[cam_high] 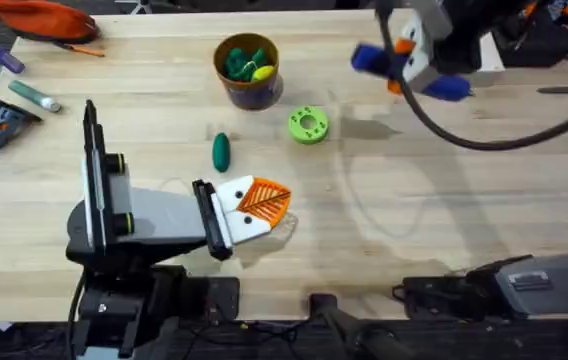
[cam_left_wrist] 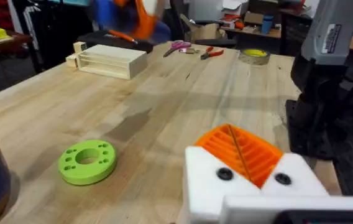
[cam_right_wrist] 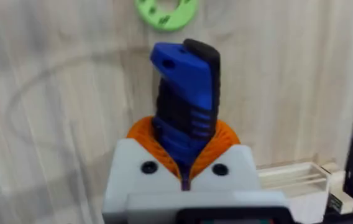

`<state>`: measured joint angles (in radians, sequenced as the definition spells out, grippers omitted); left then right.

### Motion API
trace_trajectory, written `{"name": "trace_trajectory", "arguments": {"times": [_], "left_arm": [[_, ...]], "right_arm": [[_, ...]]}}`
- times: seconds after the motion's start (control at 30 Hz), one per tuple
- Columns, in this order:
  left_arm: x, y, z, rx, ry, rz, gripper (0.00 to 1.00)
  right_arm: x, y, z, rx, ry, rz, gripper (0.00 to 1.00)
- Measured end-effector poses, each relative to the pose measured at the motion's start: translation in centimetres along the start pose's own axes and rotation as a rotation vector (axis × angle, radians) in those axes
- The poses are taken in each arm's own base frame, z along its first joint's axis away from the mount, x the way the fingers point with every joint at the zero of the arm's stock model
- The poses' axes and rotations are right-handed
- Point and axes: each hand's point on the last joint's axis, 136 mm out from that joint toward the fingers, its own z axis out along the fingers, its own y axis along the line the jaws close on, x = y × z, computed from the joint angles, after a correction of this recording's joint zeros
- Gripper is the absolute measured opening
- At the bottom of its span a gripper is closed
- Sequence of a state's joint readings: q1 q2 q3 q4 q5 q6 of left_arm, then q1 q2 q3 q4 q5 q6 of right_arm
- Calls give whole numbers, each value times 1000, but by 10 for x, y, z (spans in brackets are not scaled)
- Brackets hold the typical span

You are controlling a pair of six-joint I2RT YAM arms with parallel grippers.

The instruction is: Pick up the gripper from the table and insert it into the empty holder that is missing its gripper. Then pick up a screw, insert it into the mounting hole, and use the screwdriver to tighten it. Finally, clean up the table by picking up the vegetable and placing it into the bucket.

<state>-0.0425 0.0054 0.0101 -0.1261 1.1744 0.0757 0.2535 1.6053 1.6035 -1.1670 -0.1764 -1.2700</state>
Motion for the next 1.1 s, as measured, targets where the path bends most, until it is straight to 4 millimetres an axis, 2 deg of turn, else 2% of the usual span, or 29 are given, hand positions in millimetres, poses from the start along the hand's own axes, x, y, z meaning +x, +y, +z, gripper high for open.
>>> {"name": "trace_trajectory", "arguments": {"times": [0.17,0.37,0.7,0.87,1.1], "left_arm": [[0,0,0,0,0,0,16],[0,0,0,0,0,0,16],[0,0,0,0,0,0,16],[0,0,0,0,0,0,16],[0,0,0,0,0,0,16]], "right_arm": [[32,10,29,-148,85,-91,26],[60,8,63,-225,113,-119,26],[93,38,122,-334,176,-162,26],[102,53,133,-371,188,-175,26],[103,52,136,-360,194,-179,26]]}}
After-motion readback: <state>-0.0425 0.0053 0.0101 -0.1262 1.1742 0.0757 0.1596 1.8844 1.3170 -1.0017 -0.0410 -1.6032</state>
